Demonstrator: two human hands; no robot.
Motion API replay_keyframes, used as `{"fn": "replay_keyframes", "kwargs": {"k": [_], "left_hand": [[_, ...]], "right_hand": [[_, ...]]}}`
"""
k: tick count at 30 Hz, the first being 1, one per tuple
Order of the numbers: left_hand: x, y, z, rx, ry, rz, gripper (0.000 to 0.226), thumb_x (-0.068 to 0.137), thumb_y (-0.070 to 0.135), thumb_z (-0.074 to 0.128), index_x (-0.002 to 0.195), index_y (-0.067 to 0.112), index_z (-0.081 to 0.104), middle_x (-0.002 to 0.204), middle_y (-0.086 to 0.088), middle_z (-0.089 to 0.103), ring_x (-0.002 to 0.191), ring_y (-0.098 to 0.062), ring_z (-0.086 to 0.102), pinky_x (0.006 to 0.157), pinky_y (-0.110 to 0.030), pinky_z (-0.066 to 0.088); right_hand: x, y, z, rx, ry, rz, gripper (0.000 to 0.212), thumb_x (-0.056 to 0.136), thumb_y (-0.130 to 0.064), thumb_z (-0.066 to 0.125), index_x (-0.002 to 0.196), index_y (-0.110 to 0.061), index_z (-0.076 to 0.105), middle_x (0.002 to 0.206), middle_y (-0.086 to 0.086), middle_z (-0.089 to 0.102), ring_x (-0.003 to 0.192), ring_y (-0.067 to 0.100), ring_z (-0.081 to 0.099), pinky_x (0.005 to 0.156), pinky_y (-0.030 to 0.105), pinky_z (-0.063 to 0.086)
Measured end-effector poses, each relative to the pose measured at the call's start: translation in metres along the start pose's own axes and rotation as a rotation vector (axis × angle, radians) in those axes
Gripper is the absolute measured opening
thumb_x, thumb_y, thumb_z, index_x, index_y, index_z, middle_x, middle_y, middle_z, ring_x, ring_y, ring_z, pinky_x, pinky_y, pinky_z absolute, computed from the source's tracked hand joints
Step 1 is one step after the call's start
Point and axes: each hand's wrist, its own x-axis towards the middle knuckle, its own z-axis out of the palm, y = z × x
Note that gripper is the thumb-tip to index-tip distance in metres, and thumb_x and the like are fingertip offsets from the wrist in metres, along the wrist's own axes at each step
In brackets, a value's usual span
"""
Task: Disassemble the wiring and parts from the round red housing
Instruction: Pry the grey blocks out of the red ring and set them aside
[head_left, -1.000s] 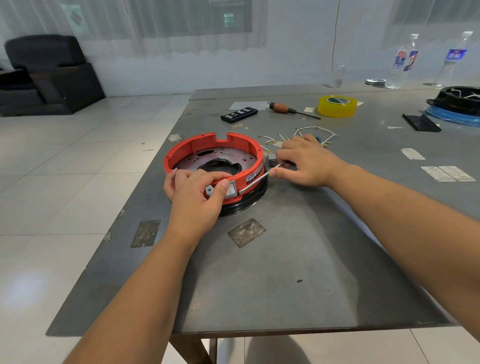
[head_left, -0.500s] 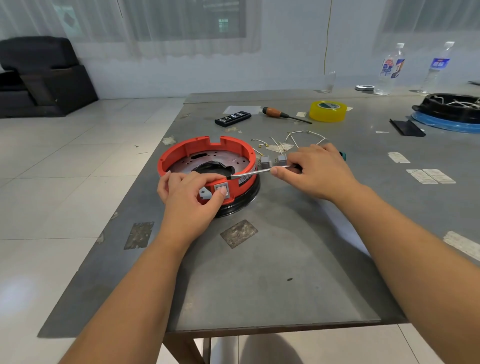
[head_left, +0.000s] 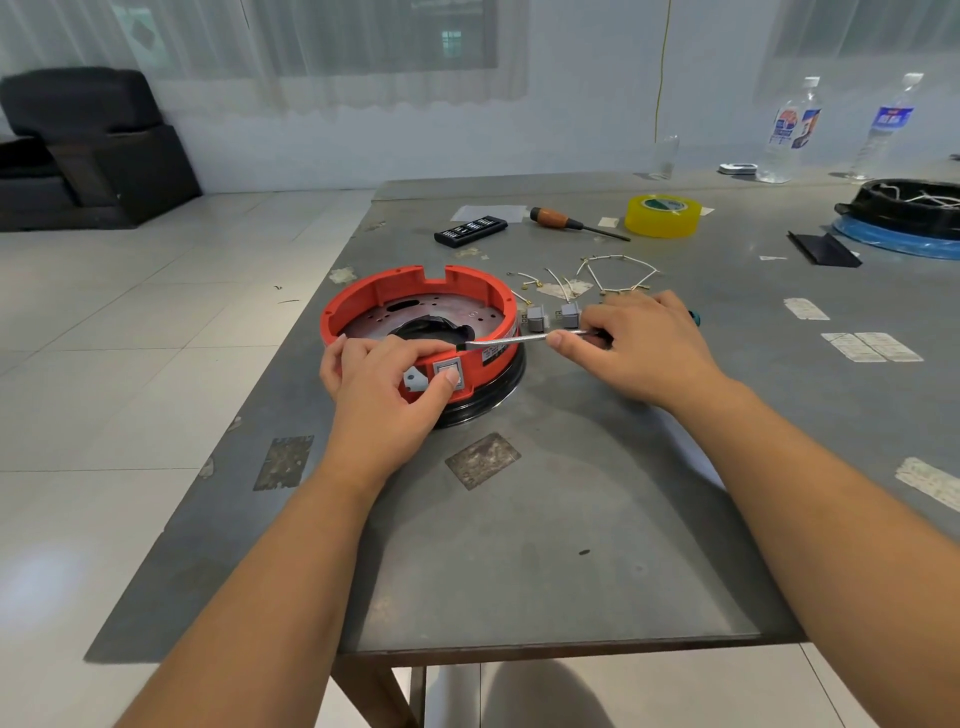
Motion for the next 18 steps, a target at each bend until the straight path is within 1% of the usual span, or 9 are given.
{"fn": "replay_keyframes", "kwargs": {"k": [1, 3, 5, 8, 10, 13, 18], "left_hand": [[0.0, 0.001, 0.0, 0.002, 0.0, 0.001, 0.019, 0.092, 0.051, 0.06, 0.111, 0.053, 0.061, 0.1, 0.034, 0.056, 0.115, 0.027, 0.024, 0.123, -0.049, 0.012], [0.0, 0.002, 0.001, 0.008, -0.001, -0.004, 0.019, 0.092, 0.052, 0.059, 0.111, 0.052, 0.06, 0.099, 0.034, 0.055, 0.108, 0.018, 0.028, 0.124, -0.049, 0.011], [0.0, 0.003, 0.001, 0.0, 0.005, -0.004, 0.02, 0.092, 0.052, 0.059, 0.112, 0.05, 0.061, 0.1, 0.034, 0.055, 0.11, 0.011, 0.028, 0.124, -0.046, 0.009], [0.0, 0.002, 0.0, -0.004, 0.01, 0.002, 0.02, 0.092, 0.052, 0.059, 0.111, 0.05, 0.062, 0.101, 0.036, 0.053, 0.111, 0.011, 0.026, 0.123, -0.045, 0.009], [0.0, 0.001, 0.001, -0.001, 0.005, 0.0, 0.019, 0.092, 0.052, 0.059, 0.111, 0.05, 0.061, 0.101, 0.037, 0.051, 0.111, 0.011, 0.025, 0.123, -0.047, 0.011], [0.0, 0.001, 0.001, 0.001, 0.004, 0.003, 0.019, 0.092, 0.052, 0.058, 0.111, 0.05, 0.061, 0.1, 0.036, 0.052, 0.111, 0.01, 0.026, 0.124, -0.047, 0.011], [0.0, 0.0, 0.002, 0.003, -0.003, 0.006, 0.02, 0.092, 0.054, 0.057, 0.111, 0.05, 0.062, 0.101, 0.035, 0.054, 0.115, 0.007, 0.031, 0.125, -0.044, 0.007]], "right_hand": [[0.001, -0.001, 0.001, -0.007, -0.001, -0.01, 0.066, 0.089, -0.083, 0.018, 0.062, -0.028, 0.043, 0.066, -0.013, 0.045, 0.076, 0.017, 0.047, 0.078, 0.037, 0.031], [0.003, -0.005, 0.001, -0.027, -0.005, -0.031, 0.067, 0.089, -0.083, 0.019, 0.065, -0.028, 0.047, 0.069, -0.011, 0.049, 0.077, 0.016, 0.047, 0.078, 0.036, 0.031], [0.004, -0.005, 0.0, -0.018, -0.003, -0.025, 0.065, 0.09, -0.083, 0.02, 0.064, -0.028, 0.045, 0.069, -0.011, 0.05, 0.077, 0.017, 0.048, 0.079, 0.037, 0.033], [0.001, 0.001, -0.002, 0.005, 0.024, -0.006, 0.062, 0.091, -0.081, 0.023, 0.059, -0.03, 0.036, 0.062, -0.014, 0.042, 0.072, 0.017, 0.046, 0.077, 0.037, 0.031], [-0.002, 0.004, -0.001, -0.007, -0.001, 0.004, 0.063, 0.091, -0.082, 0.021, 0.06, -0.03, 0.039, 0.062, -0.014, 0.041, 0.072, 0.017, 0.045, 0.077, 0.036, 0.029], [-0.002, 0.005, 0.001, -0.023, -0.033, 0.0, 0.068, 0.09, -0.083, 0.018, 0.064, -0.028, 0.047, 0.065, -0.012, 0.047, 0.074, 0.016, 0.048, 0.078, 0.036, 0.03], [-0.003, 0.005, 0.002, -0.037, -0.04, -0.011, 0.069, 0.088, -0.085, 0.015, 0.064, -0.029, 0.047, 0.066, -0.011, 0.049, 0.074, 0.016, 0.049, 0.077, 0.036, 0.03]]}}
